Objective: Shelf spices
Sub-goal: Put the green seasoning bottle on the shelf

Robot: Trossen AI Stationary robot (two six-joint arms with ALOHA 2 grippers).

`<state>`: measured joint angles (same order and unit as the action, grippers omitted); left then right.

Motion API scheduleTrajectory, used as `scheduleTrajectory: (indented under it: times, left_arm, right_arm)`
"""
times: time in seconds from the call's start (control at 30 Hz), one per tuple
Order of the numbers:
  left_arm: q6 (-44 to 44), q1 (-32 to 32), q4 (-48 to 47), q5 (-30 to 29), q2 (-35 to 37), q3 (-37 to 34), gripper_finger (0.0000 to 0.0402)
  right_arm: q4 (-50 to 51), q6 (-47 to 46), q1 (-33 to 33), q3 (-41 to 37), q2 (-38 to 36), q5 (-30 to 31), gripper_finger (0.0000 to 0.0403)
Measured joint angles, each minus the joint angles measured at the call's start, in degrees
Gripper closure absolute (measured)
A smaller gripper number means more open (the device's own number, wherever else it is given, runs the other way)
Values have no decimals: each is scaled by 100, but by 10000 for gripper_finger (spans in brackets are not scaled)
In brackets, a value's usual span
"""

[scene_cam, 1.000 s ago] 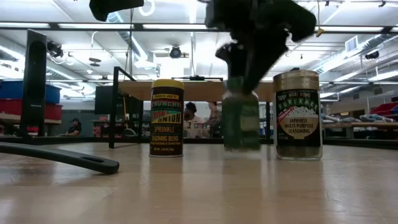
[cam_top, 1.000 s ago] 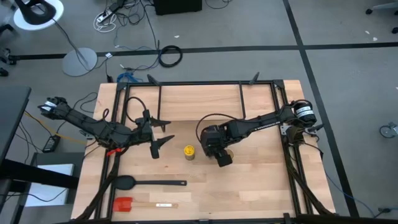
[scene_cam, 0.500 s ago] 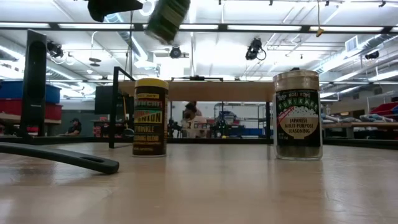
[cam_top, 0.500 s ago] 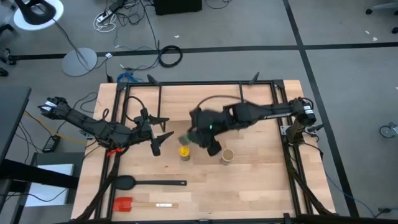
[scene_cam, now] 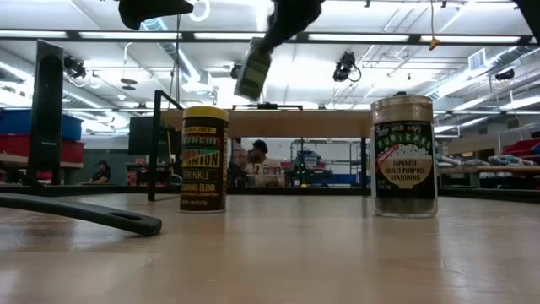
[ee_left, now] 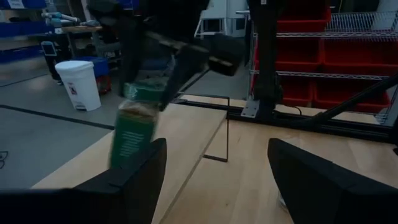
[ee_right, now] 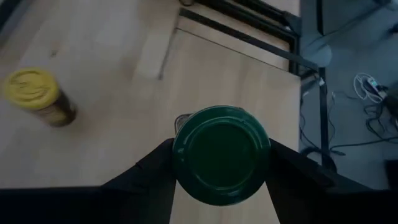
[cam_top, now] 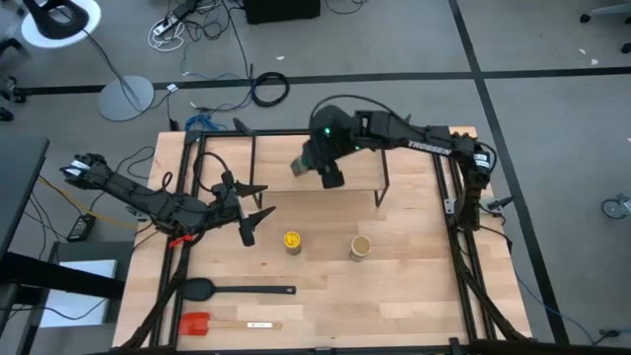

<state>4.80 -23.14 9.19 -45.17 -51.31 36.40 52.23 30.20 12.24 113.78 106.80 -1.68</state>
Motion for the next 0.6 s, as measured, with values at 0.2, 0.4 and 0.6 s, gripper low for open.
scheduleTrajectory:
  times: [0.2, 0.4, 0.6]
  left_arm:
    - [-2, 0, -41, -70, -6, 0, 117]
    - [25, -2, -88, -241, -36, 0, 117]
    - [2, 24, 114, -1354, -111, -2, 117]
  right_arm:
    - [213, -30, 185, -12, 124, -125, 201]
    - [198, -16, 167, -20, 187, -161, 201]
    - [-179, 123, -34, 65, 8, -153, 201]
